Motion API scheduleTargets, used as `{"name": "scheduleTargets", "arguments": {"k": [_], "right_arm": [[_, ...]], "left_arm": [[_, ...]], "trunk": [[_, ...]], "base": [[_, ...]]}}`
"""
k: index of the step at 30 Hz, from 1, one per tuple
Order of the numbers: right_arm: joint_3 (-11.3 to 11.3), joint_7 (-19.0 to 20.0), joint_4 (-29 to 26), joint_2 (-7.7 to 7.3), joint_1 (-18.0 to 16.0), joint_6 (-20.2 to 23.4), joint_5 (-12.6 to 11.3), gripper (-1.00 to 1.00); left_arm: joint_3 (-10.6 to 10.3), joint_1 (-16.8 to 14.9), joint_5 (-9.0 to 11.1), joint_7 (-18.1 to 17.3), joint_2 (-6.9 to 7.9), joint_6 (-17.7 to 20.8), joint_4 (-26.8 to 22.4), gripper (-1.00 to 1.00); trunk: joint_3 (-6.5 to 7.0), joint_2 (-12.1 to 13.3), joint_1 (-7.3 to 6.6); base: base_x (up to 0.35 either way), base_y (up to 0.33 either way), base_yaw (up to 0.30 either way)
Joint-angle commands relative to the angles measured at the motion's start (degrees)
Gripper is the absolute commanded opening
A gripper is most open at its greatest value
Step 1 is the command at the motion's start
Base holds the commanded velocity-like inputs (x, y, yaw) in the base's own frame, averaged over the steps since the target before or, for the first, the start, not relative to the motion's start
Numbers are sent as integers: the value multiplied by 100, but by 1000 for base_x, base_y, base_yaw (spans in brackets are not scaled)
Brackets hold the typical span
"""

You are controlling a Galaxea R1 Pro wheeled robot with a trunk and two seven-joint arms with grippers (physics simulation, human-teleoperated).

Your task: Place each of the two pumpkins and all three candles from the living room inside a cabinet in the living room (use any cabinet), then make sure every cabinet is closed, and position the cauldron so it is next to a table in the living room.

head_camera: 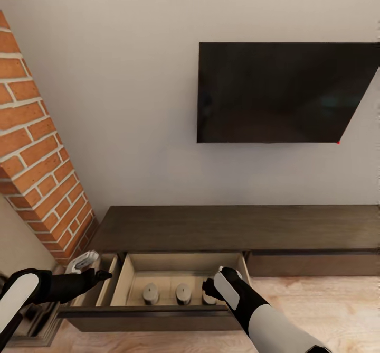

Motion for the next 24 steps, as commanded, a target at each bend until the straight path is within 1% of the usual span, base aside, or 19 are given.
{"name": "scheduleTargets", "arguments": {"k": [1, 2, 10, 23, 24], "right_arm": [[17, -41, -6, 0, -4, 18, -28, 100], [17, -40, -6, 0, -4, 18, -28, 100], [17, -38, -3, 0, -4, 18, -27, 100], [17, -38, 1, 0, -4, 11, -20, 100], [17, -38, 0, 0, -4, 10, -19, 100]], "left_arm": [[-8, -4, 57, 58, 6, 3, -5, 100], [-8, -4, 57, 57, 6, 3, -5, 100], [9, -4, 57, 55, 12, 3, -5, 100], [17, -4, 65, 55, 10, 3, -5, 100], [17, -4, 65, 55, 11, 3, -5, 100]], "trunk": [[12, 37, -26], [30, 77, -48], [30, 77, -48], [30, 77, -48], [12, 37, -26]], "base": [[-321, 0, 0], [-323, 0, 0], [-325, -41, 0], [-316, -129, 0], [-311, -143, 0]]}}
